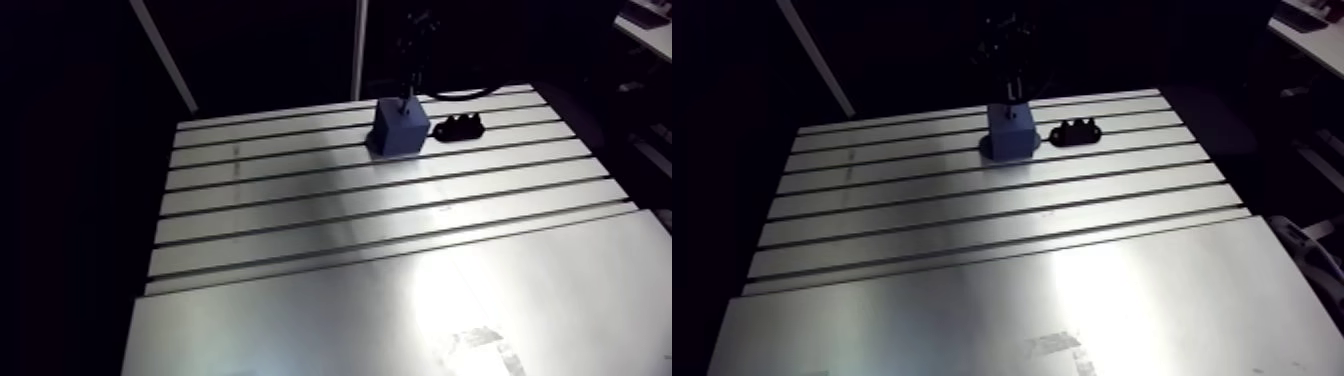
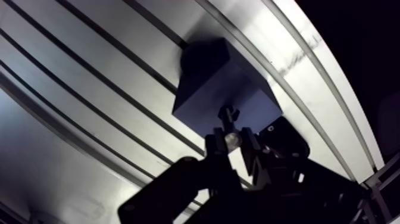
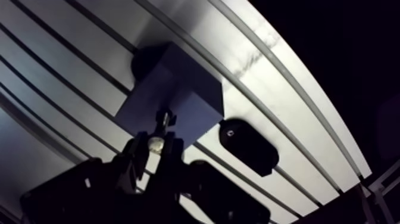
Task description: Pick up the M10 bolt and insert it into the hex recess until seated.
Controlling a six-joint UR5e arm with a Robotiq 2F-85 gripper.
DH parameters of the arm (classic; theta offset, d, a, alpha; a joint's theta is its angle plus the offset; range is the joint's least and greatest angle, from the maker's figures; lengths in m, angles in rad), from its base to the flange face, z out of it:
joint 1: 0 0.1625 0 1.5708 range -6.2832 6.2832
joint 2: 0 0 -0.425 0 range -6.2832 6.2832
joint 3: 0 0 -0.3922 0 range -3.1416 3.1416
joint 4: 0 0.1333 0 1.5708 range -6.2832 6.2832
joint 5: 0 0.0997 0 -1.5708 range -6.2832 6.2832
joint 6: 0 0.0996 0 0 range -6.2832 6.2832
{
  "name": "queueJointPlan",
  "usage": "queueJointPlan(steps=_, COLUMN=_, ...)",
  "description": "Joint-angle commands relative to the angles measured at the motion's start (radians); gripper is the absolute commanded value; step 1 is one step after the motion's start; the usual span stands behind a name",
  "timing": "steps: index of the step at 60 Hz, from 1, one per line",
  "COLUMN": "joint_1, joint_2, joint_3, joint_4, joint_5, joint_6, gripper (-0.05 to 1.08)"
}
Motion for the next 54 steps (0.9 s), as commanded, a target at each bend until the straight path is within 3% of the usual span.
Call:
queueJointPlan(steps=1, joint_1=0.001, joint_2=0.002, joint_3=0.001, joint_4=0.0, joint_5=0.0, joint_6=0.001, gripper=0.93)
queueJointPlan(steps=54, joint_1=-0.001, joint_2=0.005, joint_3=-0.005, joint_4=0.0, joint_5=-0.001, joint_6=-0.001, gripper=0.93)
